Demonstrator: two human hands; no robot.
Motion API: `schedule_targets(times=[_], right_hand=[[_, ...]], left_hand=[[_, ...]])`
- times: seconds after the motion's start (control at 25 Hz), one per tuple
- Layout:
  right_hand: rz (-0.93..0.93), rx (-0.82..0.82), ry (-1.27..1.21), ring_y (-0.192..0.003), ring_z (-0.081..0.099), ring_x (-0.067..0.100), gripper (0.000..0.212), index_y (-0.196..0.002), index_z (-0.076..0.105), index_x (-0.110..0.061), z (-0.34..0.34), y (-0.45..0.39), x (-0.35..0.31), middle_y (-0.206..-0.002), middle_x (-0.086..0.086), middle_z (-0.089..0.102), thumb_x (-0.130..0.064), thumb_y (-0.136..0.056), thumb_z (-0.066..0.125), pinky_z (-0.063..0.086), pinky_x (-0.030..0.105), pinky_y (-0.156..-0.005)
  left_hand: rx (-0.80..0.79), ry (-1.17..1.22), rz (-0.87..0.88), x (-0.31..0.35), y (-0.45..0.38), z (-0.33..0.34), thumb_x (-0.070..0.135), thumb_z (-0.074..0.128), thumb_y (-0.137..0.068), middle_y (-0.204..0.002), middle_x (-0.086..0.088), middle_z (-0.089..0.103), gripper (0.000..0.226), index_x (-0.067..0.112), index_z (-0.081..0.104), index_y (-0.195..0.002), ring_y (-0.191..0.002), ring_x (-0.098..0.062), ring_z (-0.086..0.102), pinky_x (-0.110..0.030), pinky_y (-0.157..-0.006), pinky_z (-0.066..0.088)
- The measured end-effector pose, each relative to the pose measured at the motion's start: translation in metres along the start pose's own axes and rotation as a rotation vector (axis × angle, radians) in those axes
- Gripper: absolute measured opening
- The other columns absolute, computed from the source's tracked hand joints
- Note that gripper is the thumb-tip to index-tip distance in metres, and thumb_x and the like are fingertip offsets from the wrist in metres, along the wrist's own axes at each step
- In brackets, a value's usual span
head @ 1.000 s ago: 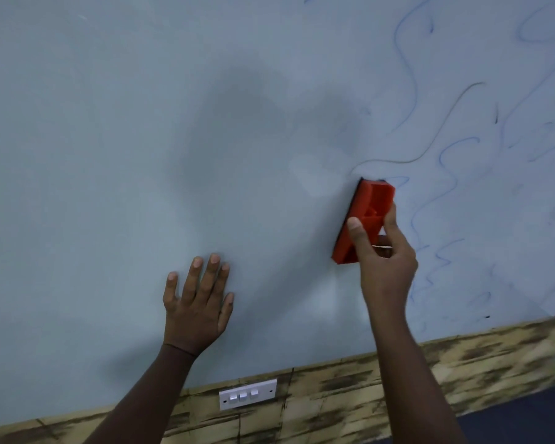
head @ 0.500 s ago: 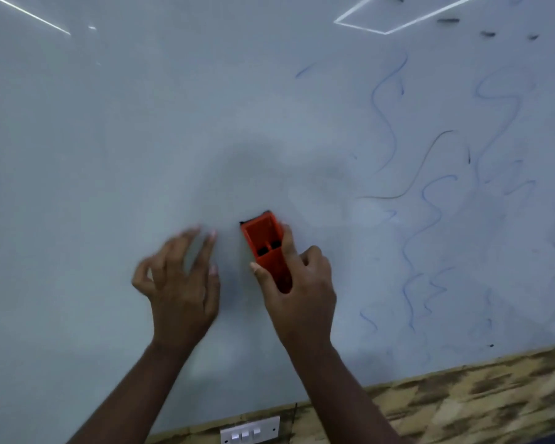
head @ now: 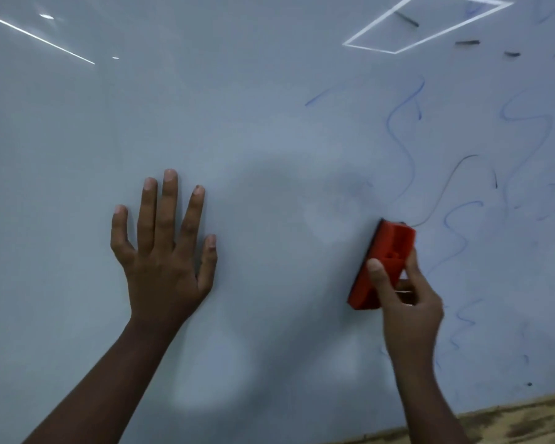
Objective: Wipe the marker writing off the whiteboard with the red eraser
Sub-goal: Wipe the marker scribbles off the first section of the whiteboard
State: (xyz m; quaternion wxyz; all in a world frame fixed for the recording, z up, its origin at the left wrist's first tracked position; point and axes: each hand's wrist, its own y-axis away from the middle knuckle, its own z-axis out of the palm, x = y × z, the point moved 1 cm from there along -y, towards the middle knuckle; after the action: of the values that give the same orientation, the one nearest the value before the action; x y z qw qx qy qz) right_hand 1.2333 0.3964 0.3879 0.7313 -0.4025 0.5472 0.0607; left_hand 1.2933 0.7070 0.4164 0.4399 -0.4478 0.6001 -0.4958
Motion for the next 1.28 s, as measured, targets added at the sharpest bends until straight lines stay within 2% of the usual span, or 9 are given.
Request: schedule_targets(times=[0.12, 0.2, 0.28, 0.44, 0.64, 0.84, 1.08, 1.2, 1.28], right_hand=[[0.059, 0.053, -0.049, -0.069, 0.050, 0.011, 0.070, -0.145, 0.053, -0.038, -0.015, -0.022, -0.003, -0.073, -0.003, 0.049, -0.060, -0.082, 0.076, 0.058, 0.050, -0.079], [-0.018, 0.086, 0.002, -0.072, 0.056, 0.011, 0.068, -0.145, 0.054, -0.042, -0.008, -0.032, -0.021, -0.079, -0.003, 0.057, -0.067, -0.084, 0.072, 0.056, 0.041, -0.079], [-0.142, 0.085, 0.122, -0.081, 0.064, 0.016, 0.073, -0.150, 0.053, -0.037, 0.012, -0.028, -0.043, -0.091, 0.000, 0.064, -0.070, -0.086, 0.067, 0.057, 0.041, -0.083], [-0.470, -0.073, 0.399, -0.084, 0.059, 0.025, 0.077, -0.153, 0.049, -0.031, 0.060, 0.026, -0.074, -0.090, 0.001, 0.053, -0.069, -0.087, 0.059, 0.051, 0.037, -0.069], [-0.719, -0.239, 0.487, -0.078, 0.050, 0.013, 0.077, -0.157, 0.041, -0.032, 0.097, 0.068, -0.104, -0.091, -0.005, 0.050, -0.072, -0.092, 0.052, 0.052, 0.031, -0.061], [-0.543, -0.145, 0.421, -0.087, 0.063, 0.020, 0.078, -0.156, 0.037, -0.048, 0.070, 0.010, -0.114, -0.092, -0.005, 0.055, -0.081, -0.085, 0.046, 0.055, 0.038, -0.072], [-0.140, -0.034, 0.186, -0.086, 0.067, 0.017, 0.083, -0.151, 0.048, -0.044, -0.003, -0.059, -0.076, -0.100, -0.003, 0.070, -0.083, -0.079, 0.061, 0.057, 0.049, -0.090], [-0.157, -0.010, 0.203, -0.085, 0.063, 0.015, 0.079, -0.154, 0.045, -0.039, -0.011, -0.080, -0.093, -0.099, -0.003, 0.067, -0.075, -0.087, 0.063, 0.056, 0.048, -0.091], [-0.239, 0.009, 0.246, -0.088, 0.065, 0.023, 0.079, -0.155, 0.045, -0.037, 0.001, -0.080, -0.108, -0.100, 0.002, 0.066, -0.075, -0.087, 0.061, 0.055, 0.043, -0.087]], left_hand=[[-0.005, 0.000, -0.006, 0.002, 0.002, 0.000, 0.034, 0.046, -0.110, -0.173, -0.020, 0.024, 0.063, 0.014, 0.030, -0.167, -0.163, -0.034, 0.017, -0.061, -0.128, 0.012], [-0.007, -0.005, -0.008, 0.003, 0.002, 0.000, 0.034, 0.046, -0.109, -0.174, -0.019, 0.023, 0.063, 0.013, 0.030, -0.167, -0.163, -0.034, 0.017, -0.060, -0.128, 0.011], [-0.001, -0.009, -0.006, 0.003, 0.002, 0.001, 0.033, 0.046, -0.109, -0.174, -0.018, 0.021, 0.063, 0.013, 0.030, -0.167, -0.163, -0.034, 0.017, -0.060, -0.129, 0.010], [0.015, -0.006, -0.007, 0.005, 0.002, 0.003, 0.034, 0.047, -0.109, -0.174, -0.018, 0.020, 0.064, 0.013, 0.030, -0.167, -0.164, -0.033, 0.016, -0.060, -0.129, 0.010], [-0.010, -0.016, 0.009, 0.002, 0.005, 0.004, 0.038, 0.041, -0.111, -0.176, -0.018, 0.017, 0.065, 0.011, 0.025, -0.168, -0.164, -0.034, 0.015, -0.060, -0.130, 0.008], [0.021, -0.033, 0.016, 0.002, 0.006, 0.003, 0.036, 0.046, -0.109, -0.174, -0.018, 0.022, 0.066, 0.009, 0.030, -0.166, -0.163, -0.035, 0.019, -0.060, -0.129, 0.012], [0.004, -0.026, 0.004, 0.004, 0.002, -0.002, 0.035, 0.049, -0.107, -0.173, -0.017, 0.028, 0.064, 0.009, 0.036, -0.164, -0.161, -0.033, 0.024, -0.059, -0.128, 0.017], [0.059, 0.008, -0.043, 0.007, -0.017, -0.016, 0.033, 0.055, -0.103, -0.163, -0.015, 0.045, 0.060, 0.009, 0.049, -0.158, -0.151, -0.032, 0.038, -0.057, -0.114, 0.029], [0.091, 0.029, -0.060, 0.001, -0.054, -0.025, 0.033, 0.054, -0.103, -0.161, -0.014, 0.047, 0.060, 0.009, 0.048, -0.157, -0.148, -0.032, 0.040, -0.054, -0.111, 0.028]])
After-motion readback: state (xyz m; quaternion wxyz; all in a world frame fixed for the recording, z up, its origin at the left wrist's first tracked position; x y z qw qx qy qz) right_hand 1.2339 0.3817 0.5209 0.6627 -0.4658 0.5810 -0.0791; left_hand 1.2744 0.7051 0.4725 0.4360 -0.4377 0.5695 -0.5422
